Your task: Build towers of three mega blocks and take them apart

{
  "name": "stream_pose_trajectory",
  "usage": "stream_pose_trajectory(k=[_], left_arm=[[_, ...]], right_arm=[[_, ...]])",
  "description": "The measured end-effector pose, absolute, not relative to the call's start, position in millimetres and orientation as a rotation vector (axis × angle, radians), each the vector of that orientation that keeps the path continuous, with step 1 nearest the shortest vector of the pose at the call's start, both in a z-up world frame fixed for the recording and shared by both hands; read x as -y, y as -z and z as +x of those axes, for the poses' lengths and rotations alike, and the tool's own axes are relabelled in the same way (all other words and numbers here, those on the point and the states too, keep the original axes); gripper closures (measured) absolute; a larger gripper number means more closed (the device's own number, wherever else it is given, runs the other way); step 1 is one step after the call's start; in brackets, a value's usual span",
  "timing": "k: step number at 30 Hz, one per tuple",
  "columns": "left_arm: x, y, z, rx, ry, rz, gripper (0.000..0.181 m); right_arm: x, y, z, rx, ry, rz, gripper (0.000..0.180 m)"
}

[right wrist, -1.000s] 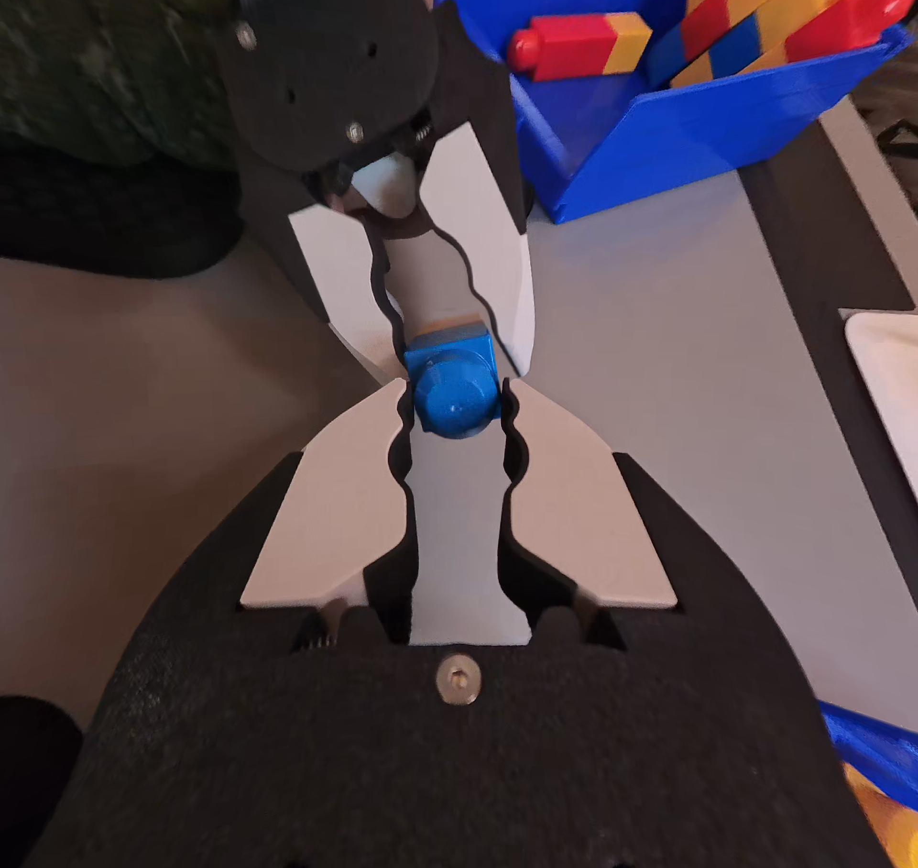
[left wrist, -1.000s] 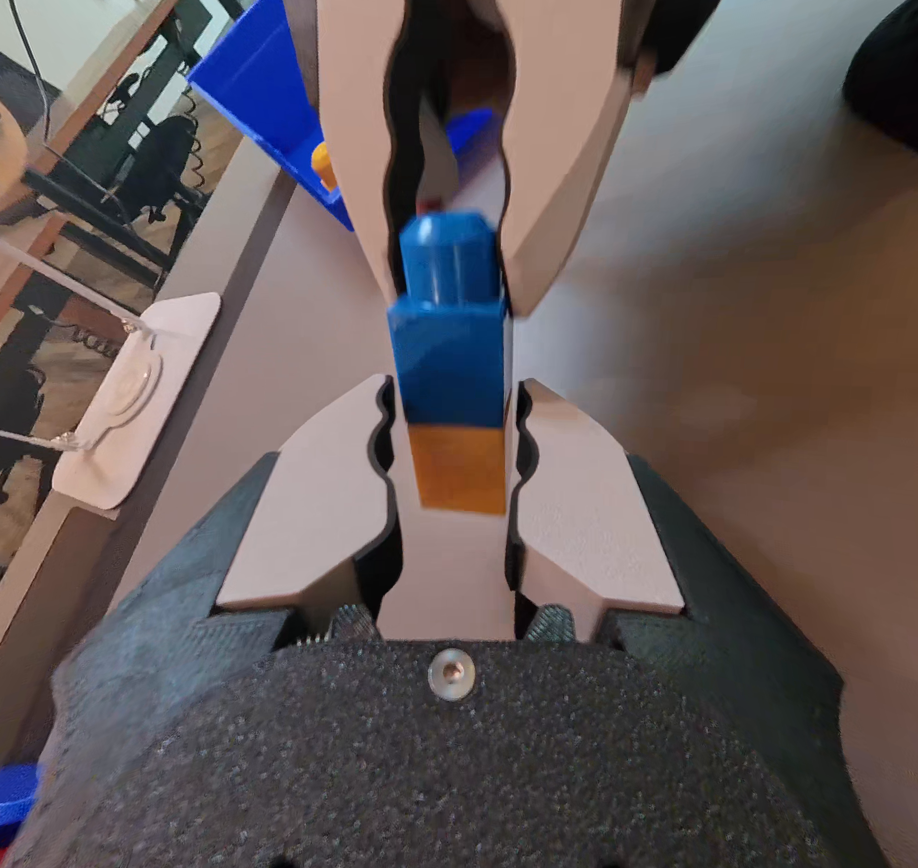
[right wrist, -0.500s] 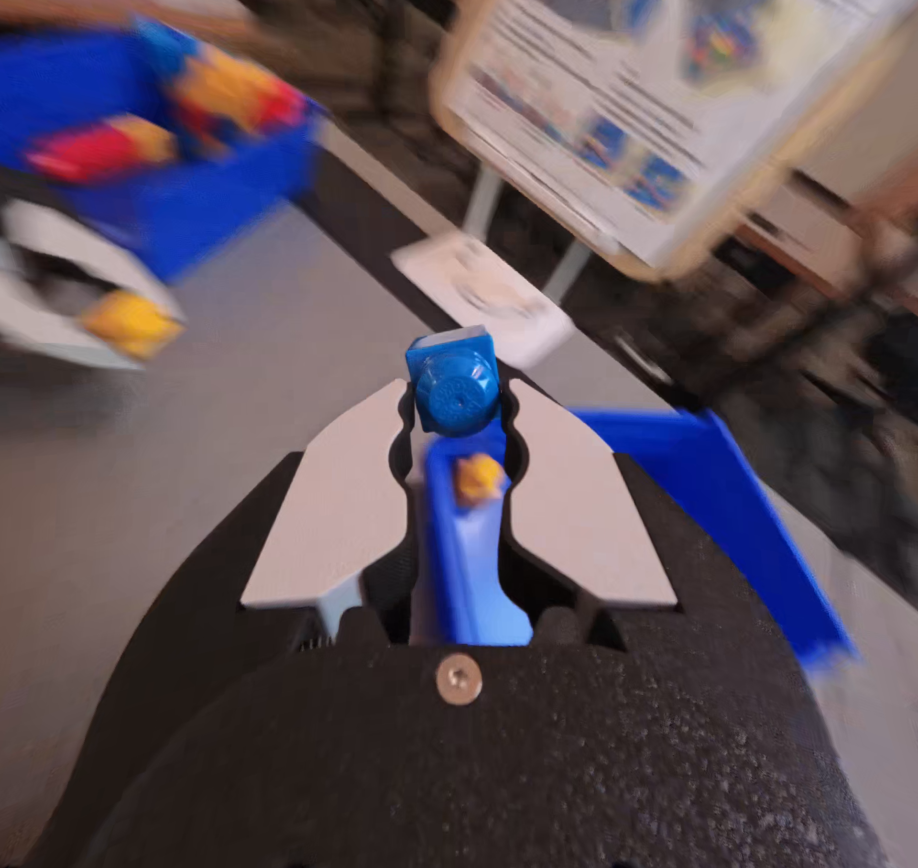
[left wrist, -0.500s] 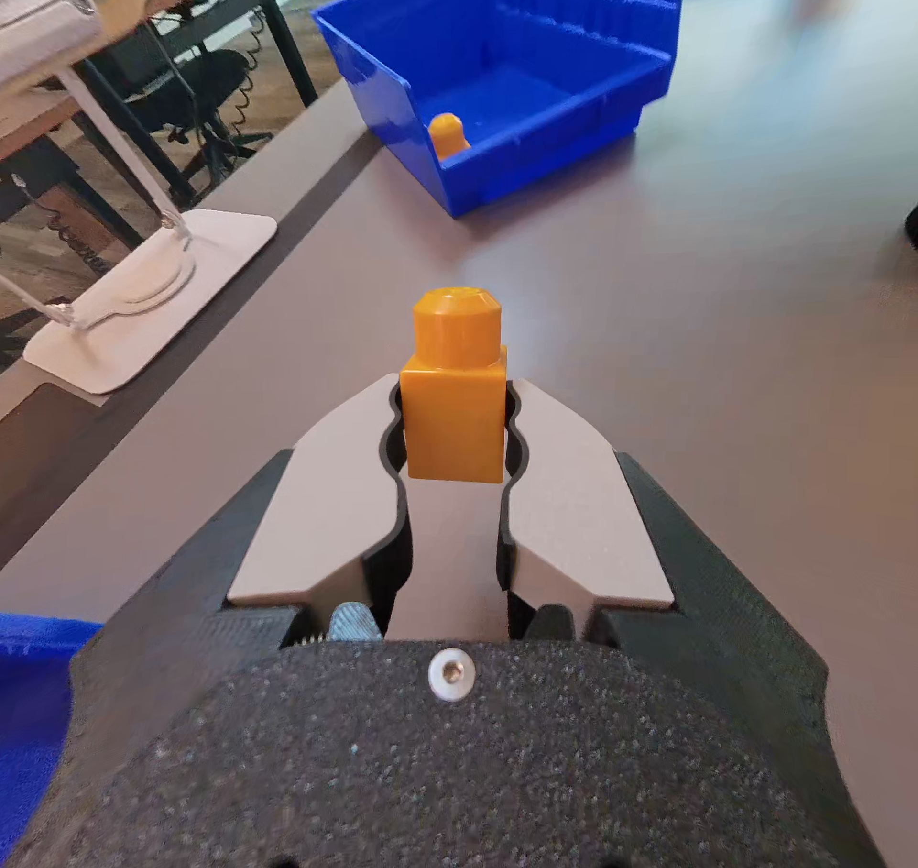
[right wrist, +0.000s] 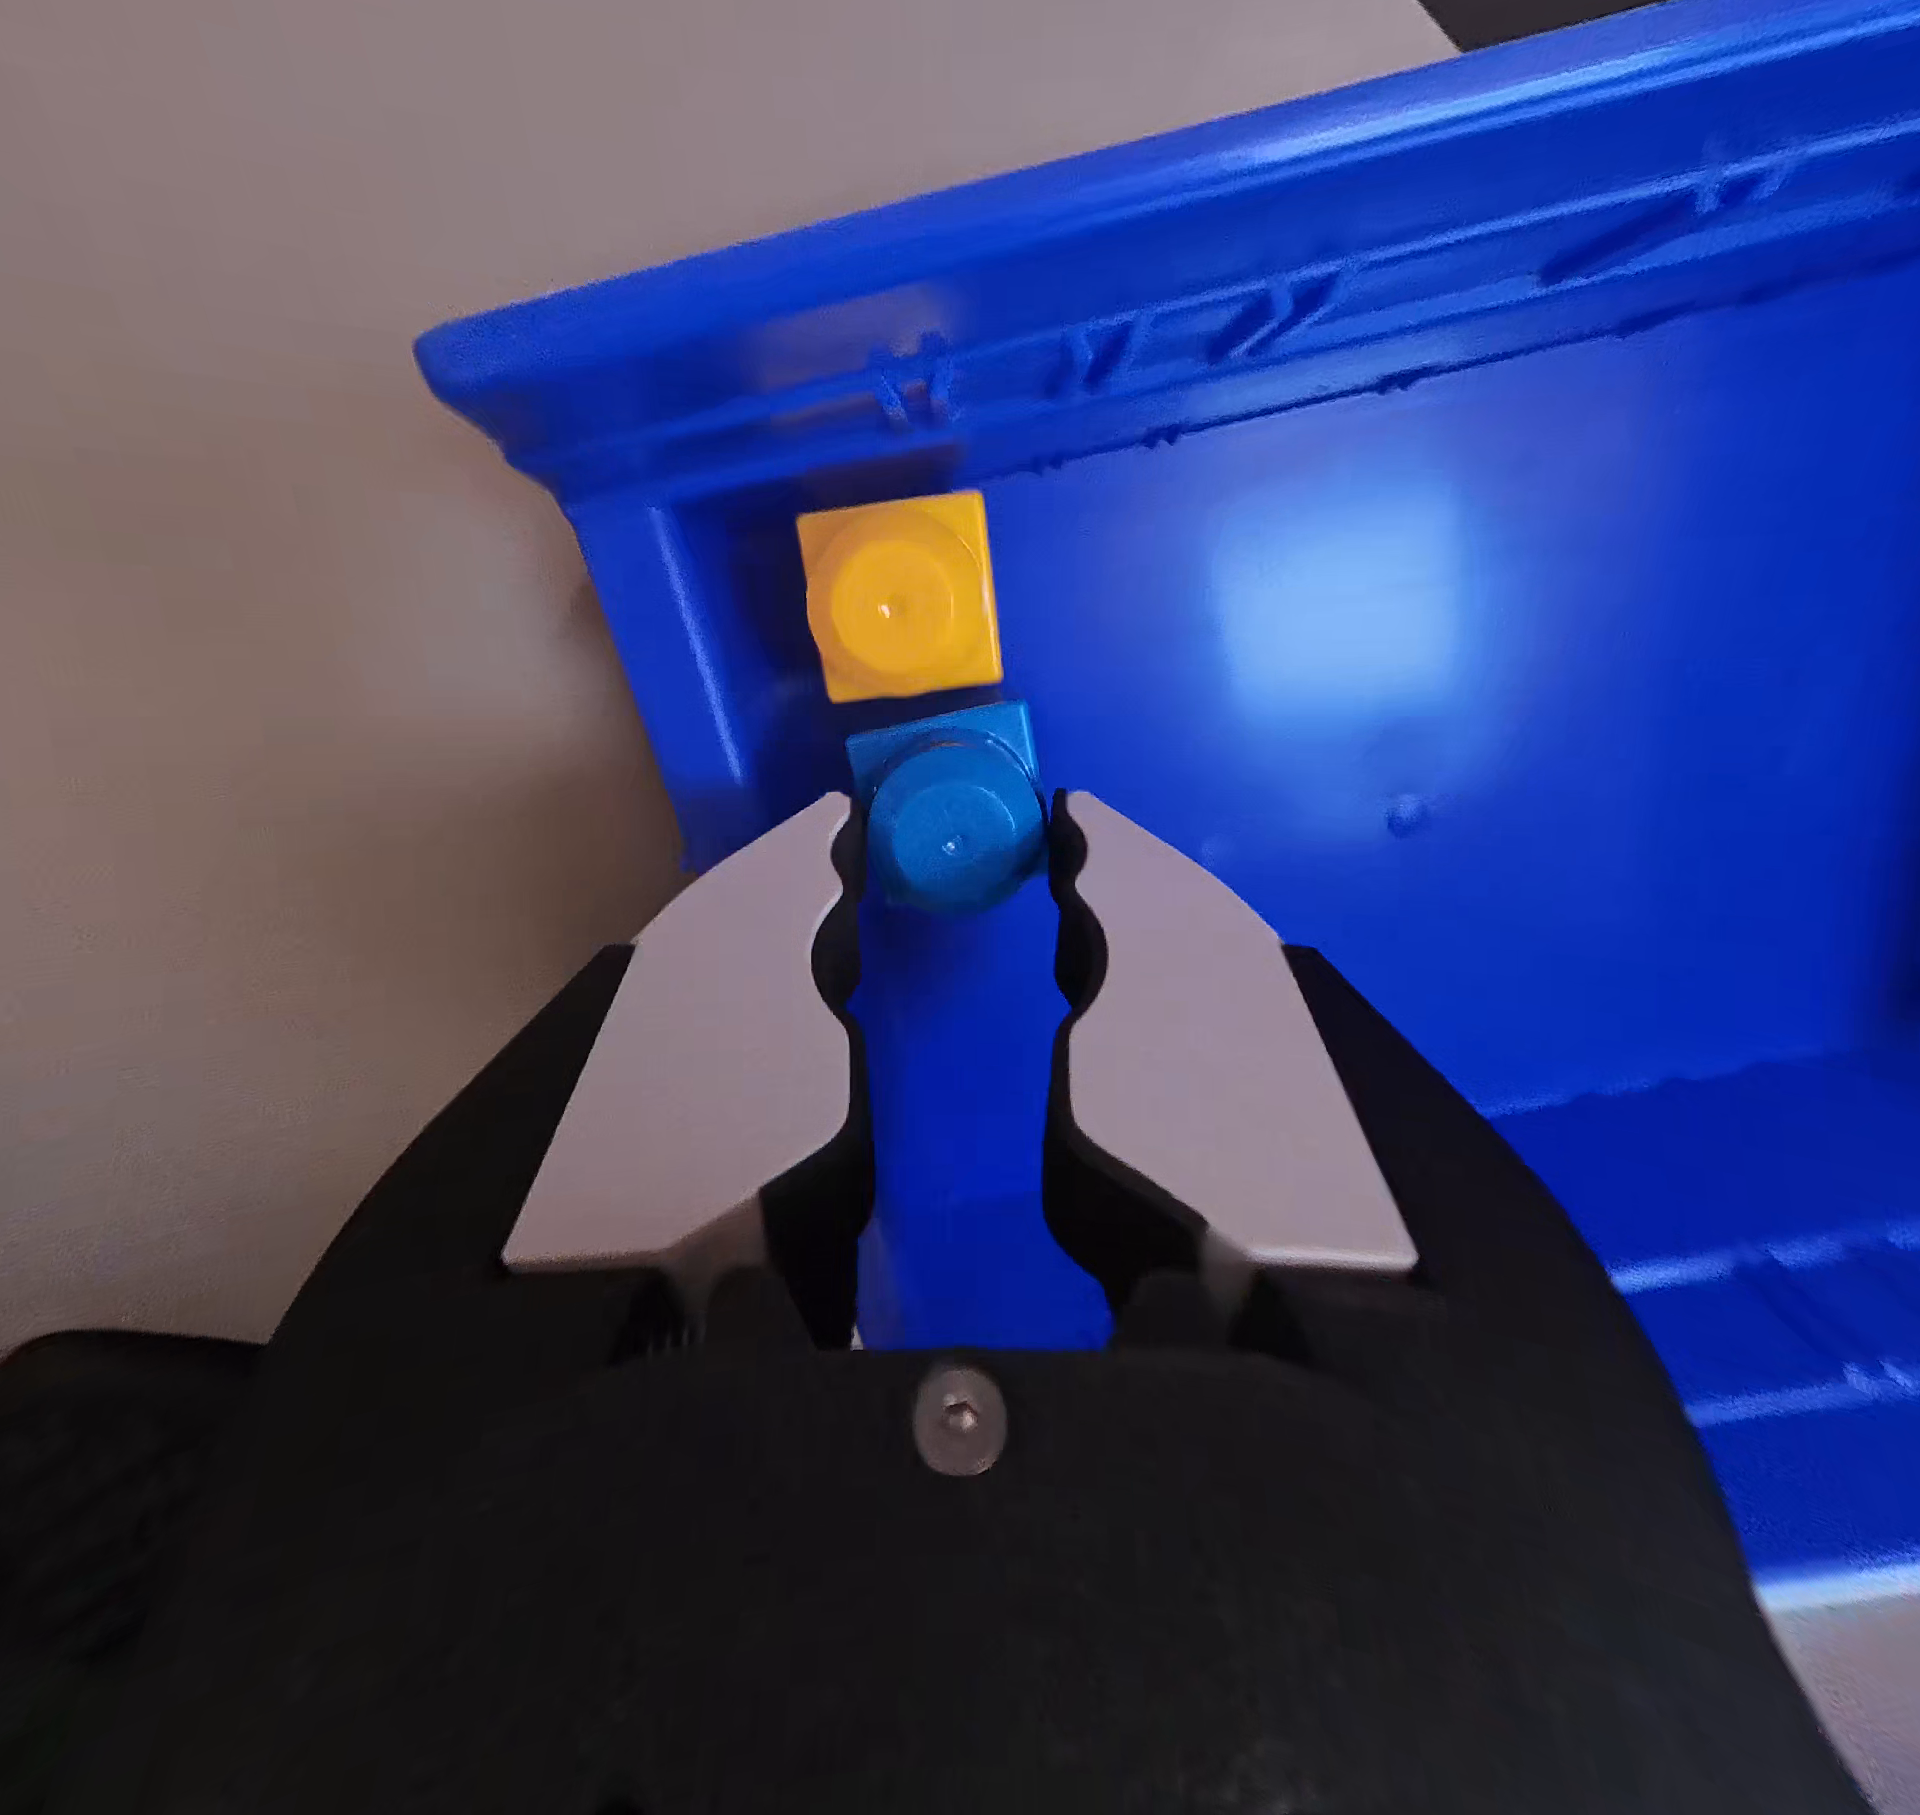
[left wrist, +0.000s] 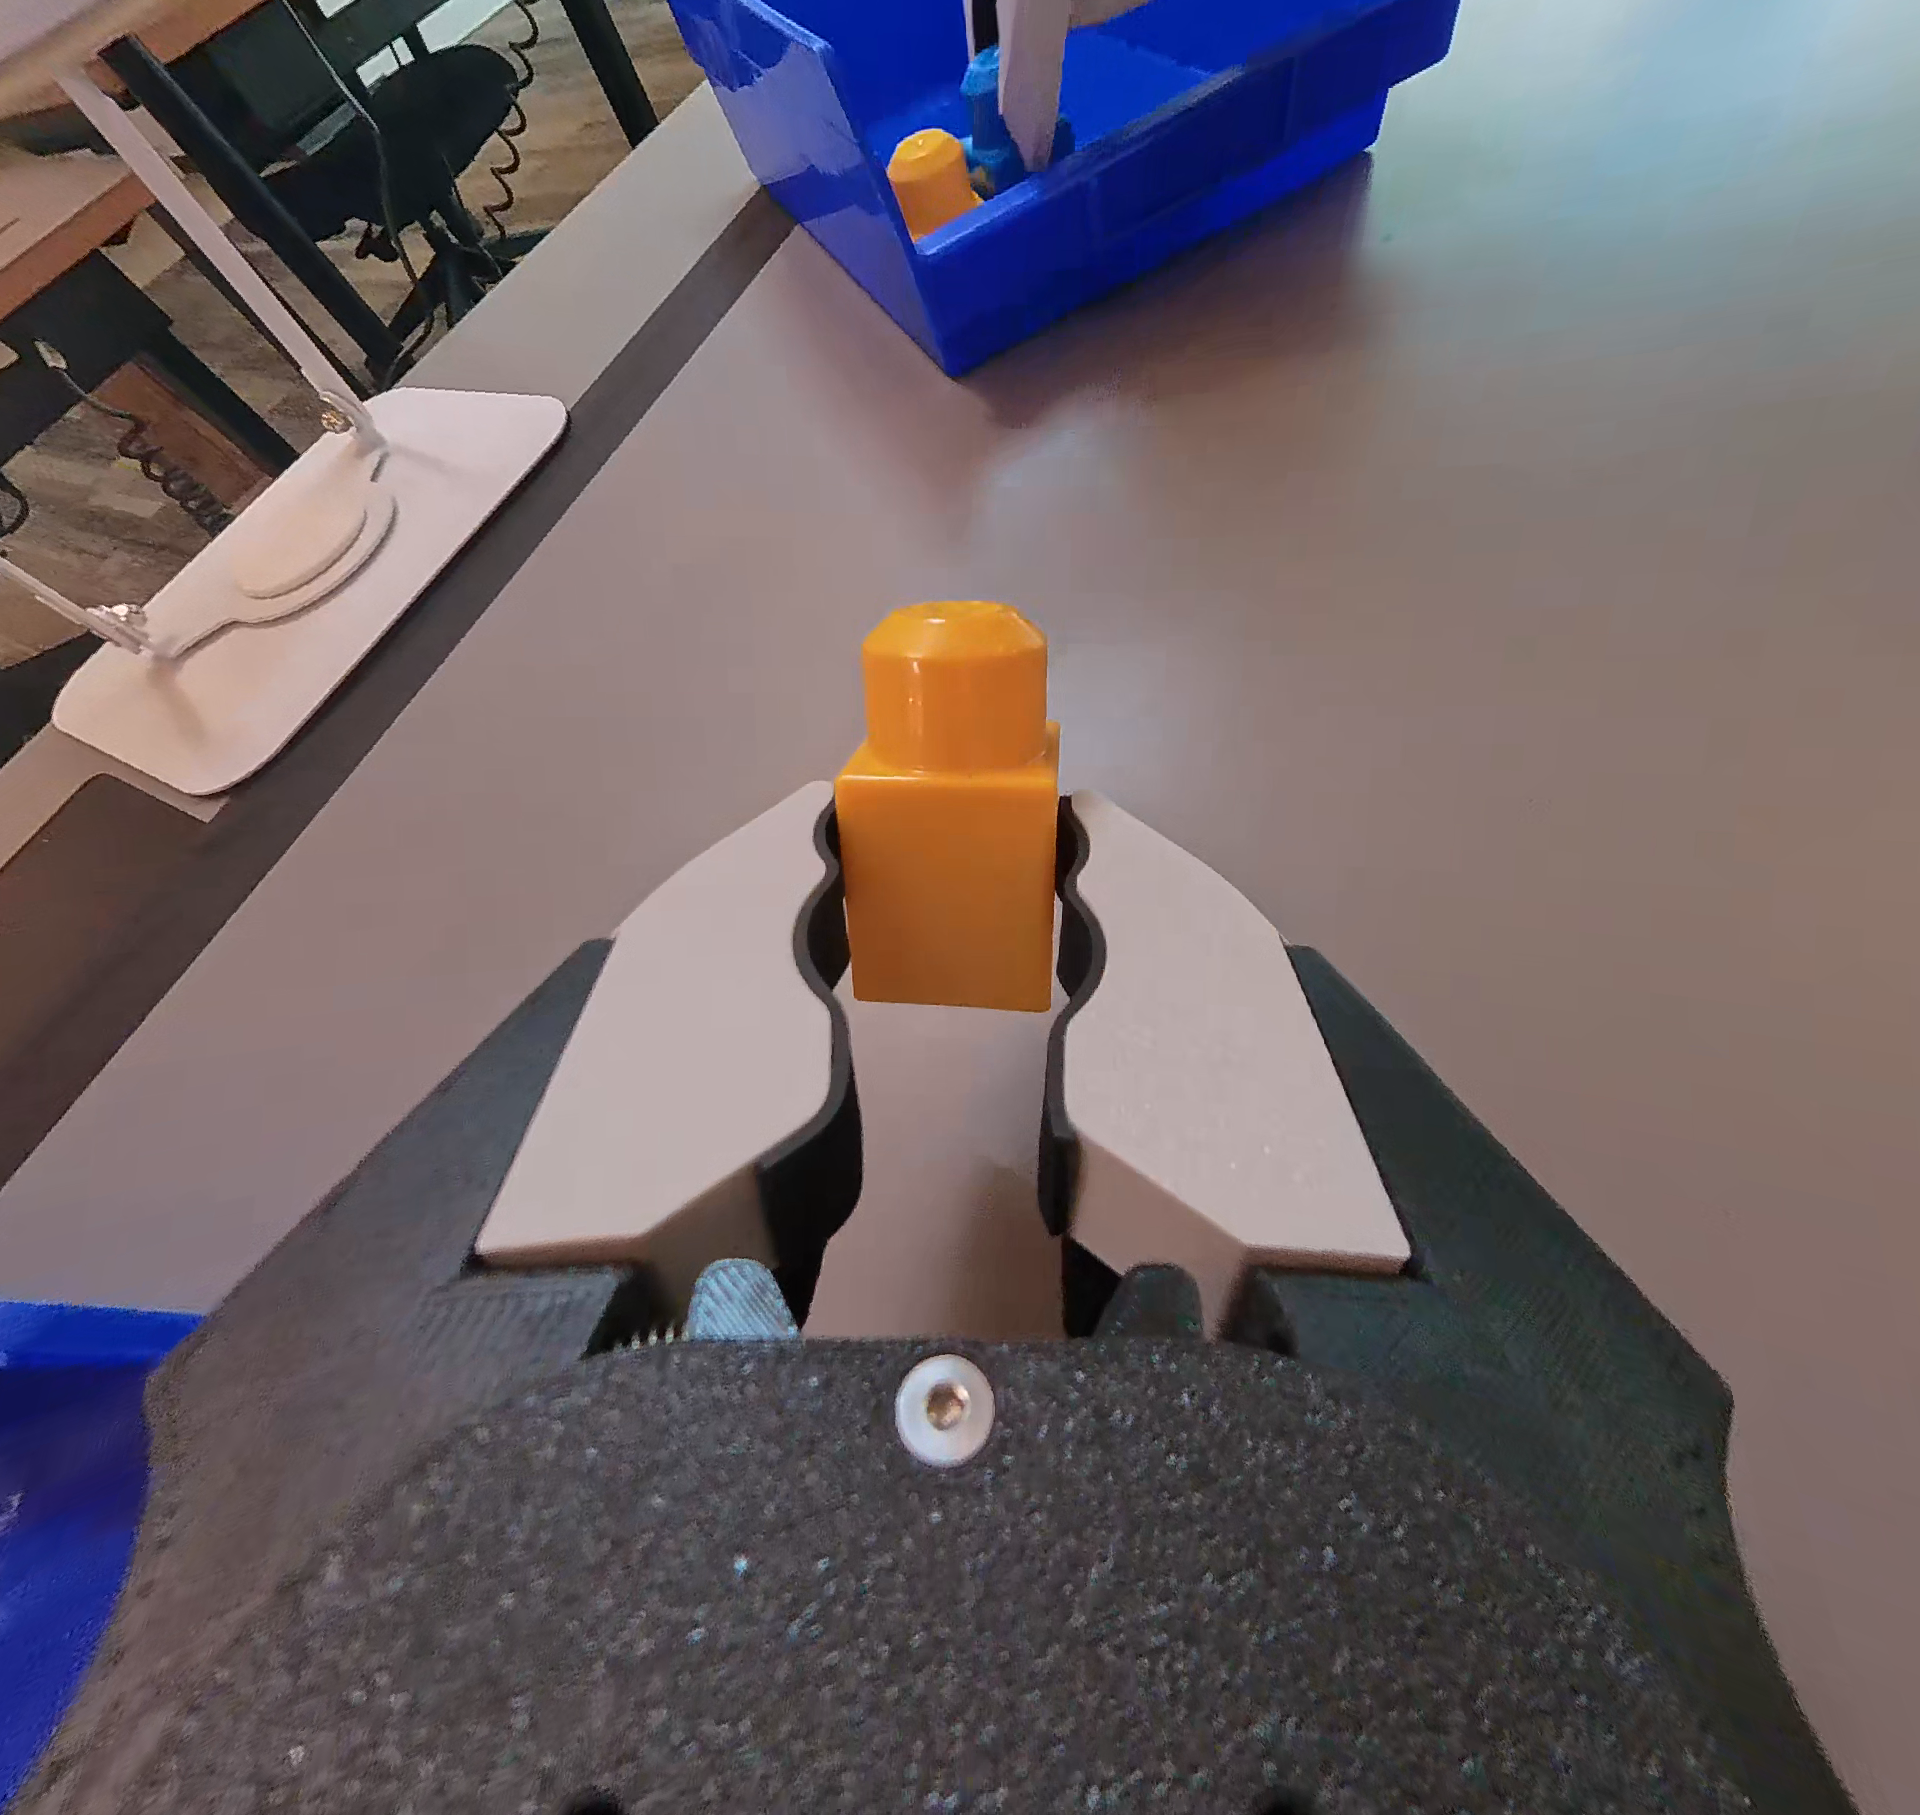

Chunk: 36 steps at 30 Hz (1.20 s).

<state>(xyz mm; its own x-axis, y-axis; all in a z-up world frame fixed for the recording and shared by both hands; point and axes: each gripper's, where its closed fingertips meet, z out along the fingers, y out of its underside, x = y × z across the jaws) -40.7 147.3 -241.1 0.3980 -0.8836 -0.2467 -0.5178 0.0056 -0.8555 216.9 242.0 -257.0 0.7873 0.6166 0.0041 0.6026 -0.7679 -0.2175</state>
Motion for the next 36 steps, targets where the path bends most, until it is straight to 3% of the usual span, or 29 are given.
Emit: stream_pose_trajectory(k=[6, 10, 14, 19, 21, 23, 28, 31, 33, 36], left_arm=[[-142.8, 237.1, -37.0, -1.265, 0.475, -1.623, 0.144], [-137.8, 234.9, -31.9, -1.268, 0.52, -1.61, 0.144], [-122.4, 229.3, -19.8, -1.309, 0.604, -1.561, 0.144], [-96.8, 217.7, -2.6, -1.379, 0.69, -1.465, 0.144], [-90.9, 217.4, 2.1, -1.404, 0.69, -1.452, 0.144], [-90.2, 222.0, 2.9, -1.434, 0.653, -1.462, 0.144], [-109.9, 216.4, -4.8, -1.332, 0.566, -1.472, 0.145], [-133.1, 205.2, -22.2, -1.172, 0.535, -1.508, 0.159], [-145.2, 194.6, -35.0, -1.064, 0.527, -1.509, 0.177], [-161.0, 182.6, -52.9, -0.932, 0.48, -1.517, 0.181]], right_arm=[[-242.9, 267.6, 209.3, 0.886, -0.265, -2.735, 0.143], [-240.3, 224.1, 194.2, 0.91, -0.177, -2.5, 0.135], [-184.5, 175.8, 103.8, 1.348, -0.295, -1.992, 0.127], [-103.9, 185.6, 15.4, 1.695, -0.415, -1.65, 0.127], [-93.4, 198.0, -0.9, 1.75, -0.441, -1.633, 0.131], [-84.9, 202.9, -10.4, 1.792, -0.488, -1.606, 0.148], [-99.8, 180.8, 18.8, 1.79, -0.438, -1.668, 0.148], [-155.2, 147.7, 73.8, 1.577, -0.229, -1.816, 0.148], [-198.2, 138.6, 130.5, 1.419, -0.004, -1.98, 0.148], [-223.8, 165.9, 213.1, 1.294, 0.167, -2.355, 0.148]])
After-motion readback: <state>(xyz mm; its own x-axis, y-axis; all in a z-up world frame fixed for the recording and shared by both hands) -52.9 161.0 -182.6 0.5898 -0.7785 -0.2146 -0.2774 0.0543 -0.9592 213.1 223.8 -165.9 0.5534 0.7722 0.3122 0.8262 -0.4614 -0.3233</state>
